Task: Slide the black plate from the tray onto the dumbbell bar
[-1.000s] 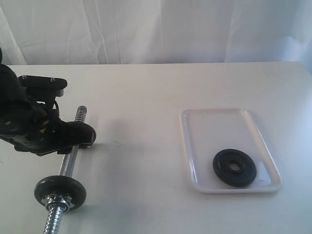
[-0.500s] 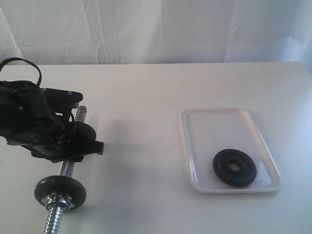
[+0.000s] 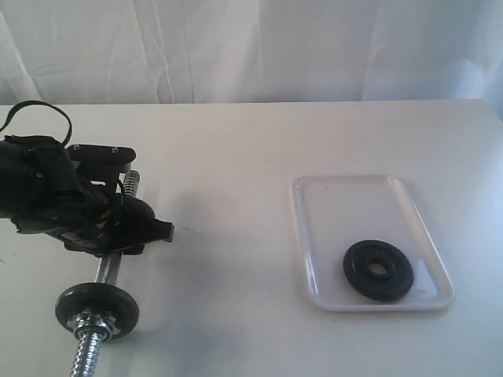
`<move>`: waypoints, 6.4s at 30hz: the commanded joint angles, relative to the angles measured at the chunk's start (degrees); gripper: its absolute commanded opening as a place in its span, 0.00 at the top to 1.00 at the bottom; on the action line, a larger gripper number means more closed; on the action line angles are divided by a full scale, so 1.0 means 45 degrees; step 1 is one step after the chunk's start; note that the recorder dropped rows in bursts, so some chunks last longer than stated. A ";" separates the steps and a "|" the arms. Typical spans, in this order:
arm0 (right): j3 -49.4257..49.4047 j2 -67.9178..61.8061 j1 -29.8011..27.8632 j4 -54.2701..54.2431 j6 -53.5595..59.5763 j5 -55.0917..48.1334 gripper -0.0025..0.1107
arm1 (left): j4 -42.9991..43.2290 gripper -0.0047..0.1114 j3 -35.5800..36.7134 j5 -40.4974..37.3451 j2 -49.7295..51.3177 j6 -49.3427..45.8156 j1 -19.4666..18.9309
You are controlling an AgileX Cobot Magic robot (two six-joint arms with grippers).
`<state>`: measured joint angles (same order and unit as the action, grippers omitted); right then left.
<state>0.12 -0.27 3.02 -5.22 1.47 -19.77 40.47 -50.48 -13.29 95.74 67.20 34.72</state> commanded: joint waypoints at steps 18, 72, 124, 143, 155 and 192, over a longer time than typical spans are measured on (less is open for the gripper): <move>-0.0027 0.0061 -0.0031 0.0070 -0.0037 0.0043 0.98 | 0.0166 0.57 -0.0056 0.0300 0.0810 -0.0022 -0.0026; -0.0027 0.0061 -0.0031 0.0070 -0.0393 0.0043 0.98 | -0.3301 0.96 -0.0056 -0.0820 -0.1714 -0.8666 0.1865; 0.2473 -0.3277 -0.0031 -0.1405 -0.1883 0.3518 0.98 | -0.3997 0.96 -0.0056 0.0032 -0.1714 -0.8563 0.1865; 1.0984 -1.4077 0.3079 -0.1405 0.3681 -0.4129 0.98 | -0.4000 0.96 -0.0056 0.0007 -0.1714 -0.8563 0.1865; 1.3082 -1.7520 0.5329 0.1287 0.1022 -0.6584 0.98 | -0.4088 0.96 -0.0056 -0.0083 -0.1714 -0.8587 0.1865; 1.3273 -1.9814 0.5397 0.3988 -0.2444 -0.6911 0.05 | -0.4141 0.96 -0.0056 -0.0385 -0.1714 -0.8611 0.1865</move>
<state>60.11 -88.53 27.33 9.29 -4.17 -49.38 21.88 -49.66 -16.65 90.43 27.85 42.71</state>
